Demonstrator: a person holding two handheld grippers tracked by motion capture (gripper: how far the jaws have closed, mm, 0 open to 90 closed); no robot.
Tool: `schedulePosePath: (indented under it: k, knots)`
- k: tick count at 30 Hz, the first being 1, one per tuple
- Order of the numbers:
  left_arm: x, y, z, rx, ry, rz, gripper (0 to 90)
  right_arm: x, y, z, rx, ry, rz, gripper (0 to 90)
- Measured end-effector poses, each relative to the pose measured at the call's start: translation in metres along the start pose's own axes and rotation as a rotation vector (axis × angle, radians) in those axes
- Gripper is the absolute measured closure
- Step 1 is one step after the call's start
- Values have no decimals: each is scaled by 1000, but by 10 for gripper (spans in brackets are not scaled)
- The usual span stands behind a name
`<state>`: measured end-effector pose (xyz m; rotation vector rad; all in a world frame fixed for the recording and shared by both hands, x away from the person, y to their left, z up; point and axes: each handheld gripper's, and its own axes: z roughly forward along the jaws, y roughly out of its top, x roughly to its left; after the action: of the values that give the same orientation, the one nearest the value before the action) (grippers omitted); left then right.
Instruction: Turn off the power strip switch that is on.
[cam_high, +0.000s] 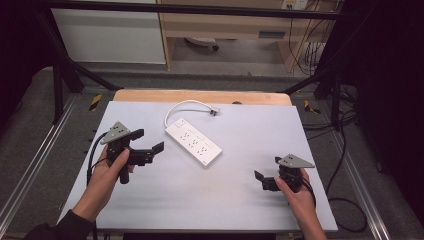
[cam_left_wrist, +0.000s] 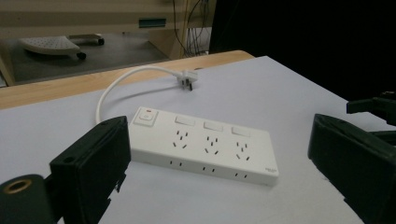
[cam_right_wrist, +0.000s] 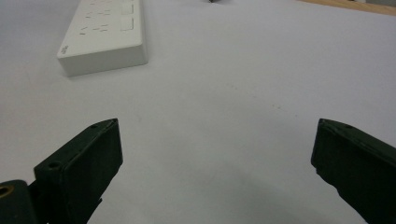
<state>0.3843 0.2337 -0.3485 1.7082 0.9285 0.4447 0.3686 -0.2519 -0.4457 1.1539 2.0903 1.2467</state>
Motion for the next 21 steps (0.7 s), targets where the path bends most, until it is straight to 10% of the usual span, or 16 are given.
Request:
schedulePosePath:
  k: [21]
  knots:
    - [11, -44, -35, 12, 48, -33, 61, 0, 0, 1, 7, -4, 0, 25]
